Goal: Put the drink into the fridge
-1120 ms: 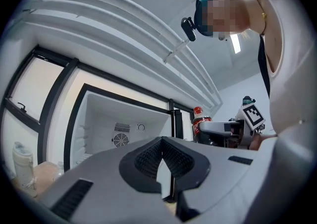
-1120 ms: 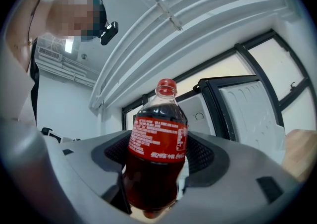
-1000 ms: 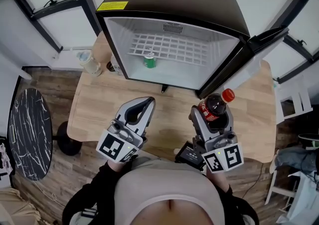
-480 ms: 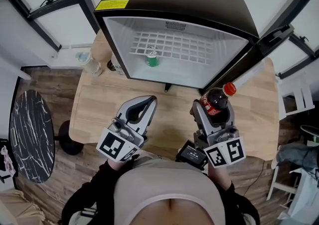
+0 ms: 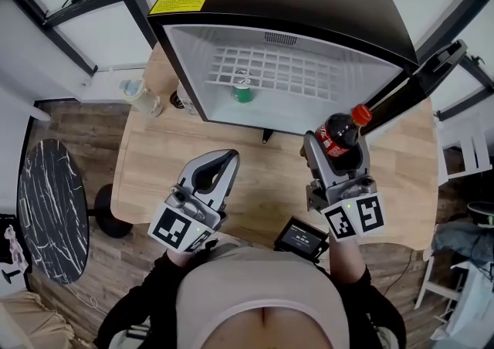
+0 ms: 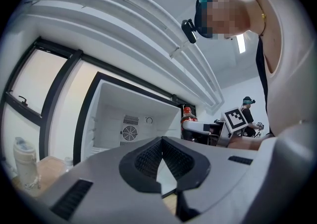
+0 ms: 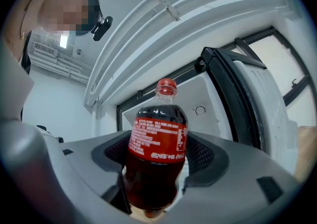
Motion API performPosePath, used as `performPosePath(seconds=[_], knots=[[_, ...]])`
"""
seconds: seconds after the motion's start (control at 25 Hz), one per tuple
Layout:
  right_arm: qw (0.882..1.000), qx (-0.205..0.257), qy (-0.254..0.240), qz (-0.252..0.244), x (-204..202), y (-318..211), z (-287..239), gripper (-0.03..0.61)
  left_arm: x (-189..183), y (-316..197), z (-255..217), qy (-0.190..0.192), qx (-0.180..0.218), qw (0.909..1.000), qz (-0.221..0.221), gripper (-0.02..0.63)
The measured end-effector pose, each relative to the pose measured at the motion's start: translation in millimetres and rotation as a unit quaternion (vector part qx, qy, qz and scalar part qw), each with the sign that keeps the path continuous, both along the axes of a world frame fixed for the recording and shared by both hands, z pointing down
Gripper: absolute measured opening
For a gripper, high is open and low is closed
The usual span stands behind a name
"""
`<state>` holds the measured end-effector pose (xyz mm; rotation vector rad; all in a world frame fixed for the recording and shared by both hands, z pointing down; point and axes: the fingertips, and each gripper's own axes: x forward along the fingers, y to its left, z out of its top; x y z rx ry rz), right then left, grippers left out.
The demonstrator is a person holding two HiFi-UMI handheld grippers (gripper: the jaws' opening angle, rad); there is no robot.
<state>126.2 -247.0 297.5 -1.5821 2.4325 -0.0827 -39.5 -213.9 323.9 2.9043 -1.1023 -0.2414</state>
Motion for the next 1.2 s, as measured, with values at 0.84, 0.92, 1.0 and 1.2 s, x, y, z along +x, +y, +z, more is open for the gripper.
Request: performPosePath(seconds=[0.84, 0.92, 1.0, 1.2], knots=[[0.999, -0.009, 0.014, 0.04, -3, -89, 10, 0.341, -19, -28, 29, 0.007, -0.042, 0.9991, -0.009, 0.005], [0.999, -0.011, 0.016, 0.044, -2, -96, 12, 0.341, -19, -31, 30, 0.009, -0.043, 0.999, -0.007, 0.005], [0.999, -0.012, 0.019, 0.048, -1, -103, 14, 0.341, -19, -34, 32, 0.009, -0.045, 0.9989, -0.005, 0.005], [0.998, -0.016, 0.025, 0.055, 1, -118, 20, 0.341, -22, -41, 36, 0.008, -0.05, 0.9987, -0.005, 0.005]])
